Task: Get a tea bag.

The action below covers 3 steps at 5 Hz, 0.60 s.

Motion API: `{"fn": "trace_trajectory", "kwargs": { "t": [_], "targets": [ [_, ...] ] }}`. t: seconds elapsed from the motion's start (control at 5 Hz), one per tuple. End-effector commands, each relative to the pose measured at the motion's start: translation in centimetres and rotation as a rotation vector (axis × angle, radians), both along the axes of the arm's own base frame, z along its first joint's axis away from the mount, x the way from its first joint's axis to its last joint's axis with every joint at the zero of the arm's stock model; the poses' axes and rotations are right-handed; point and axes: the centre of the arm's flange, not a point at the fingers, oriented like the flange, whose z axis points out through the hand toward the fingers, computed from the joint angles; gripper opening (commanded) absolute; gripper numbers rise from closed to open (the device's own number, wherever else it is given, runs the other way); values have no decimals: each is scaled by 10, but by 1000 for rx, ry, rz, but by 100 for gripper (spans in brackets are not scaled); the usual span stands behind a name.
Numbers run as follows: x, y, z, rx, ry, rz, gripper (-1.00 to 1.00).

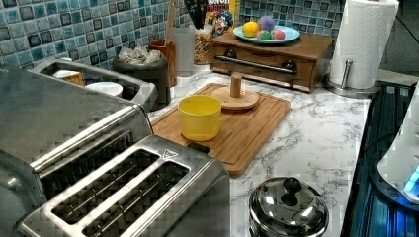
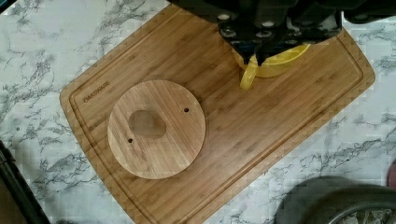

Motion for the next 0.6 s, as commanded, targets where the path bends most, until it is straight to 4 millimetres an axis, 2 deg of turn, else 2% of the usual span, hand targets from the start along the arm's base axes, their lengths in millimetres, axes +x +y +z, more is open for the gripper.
{"fn": "trace_trajectory", "kwargs": {
  "t": [0.2,0.6],
  "targets": [
    [6,8,-1,-7,-21,4,-100],
    [40,2,7,-21,-170,-50,-100]
  ]
}}
